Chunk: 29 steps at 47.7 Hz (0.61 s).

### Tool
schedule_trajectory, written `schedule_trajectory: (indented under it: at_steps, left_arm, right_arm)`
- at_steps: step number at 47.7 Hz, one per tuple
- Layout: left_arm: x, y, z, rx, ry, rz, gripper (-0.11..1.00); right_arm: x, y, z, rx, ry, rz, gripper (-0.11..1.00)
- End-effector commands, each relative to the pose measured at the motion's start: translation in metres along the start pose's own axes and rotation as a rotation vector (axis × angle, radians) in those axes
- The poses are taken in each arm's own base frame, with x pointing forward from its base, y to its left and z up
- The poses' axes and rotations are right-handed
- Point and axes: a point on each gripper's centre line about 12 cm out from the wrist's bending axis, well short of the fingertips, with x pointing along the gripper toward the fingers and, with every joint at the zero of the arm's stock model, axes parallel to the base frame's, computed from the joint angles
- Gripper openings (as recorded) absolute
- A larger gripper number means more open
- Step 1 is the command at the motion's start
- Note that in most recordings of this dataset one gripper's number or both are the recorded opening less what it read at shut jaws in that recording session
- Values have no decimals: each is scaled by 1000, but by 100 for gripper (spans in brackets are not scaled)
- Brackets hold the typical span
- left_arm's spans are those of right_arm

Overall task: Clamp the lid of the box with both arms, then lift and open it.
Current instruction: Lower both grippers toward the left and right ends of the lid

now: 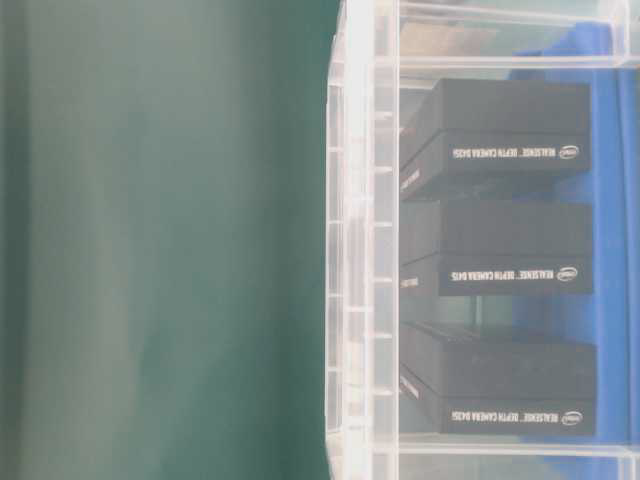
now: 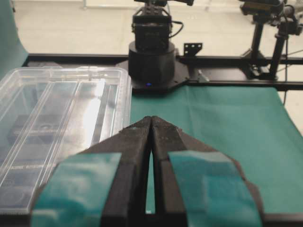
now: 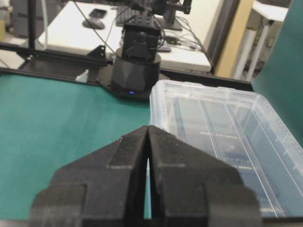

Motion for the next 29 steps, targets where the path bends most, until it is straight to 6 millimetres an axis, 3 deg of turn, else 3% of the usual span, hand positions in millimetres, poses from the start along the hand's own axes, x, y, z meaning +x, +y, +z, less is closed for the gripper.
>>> schedule_trajectory:
  at_steps: [1,13,29]
  left_arm:
    - [4,-1,8,1,14,-7,1]
    - [5,1,12,9,31,4,1]
    - [2,37,11,21,49,184,1]
  right_arm:
    - [3,0,8,12,-14,2,0]
    - [7,-4,13,3,40,-20,0]
    - [2,-52,21,-29,47,-253,0]
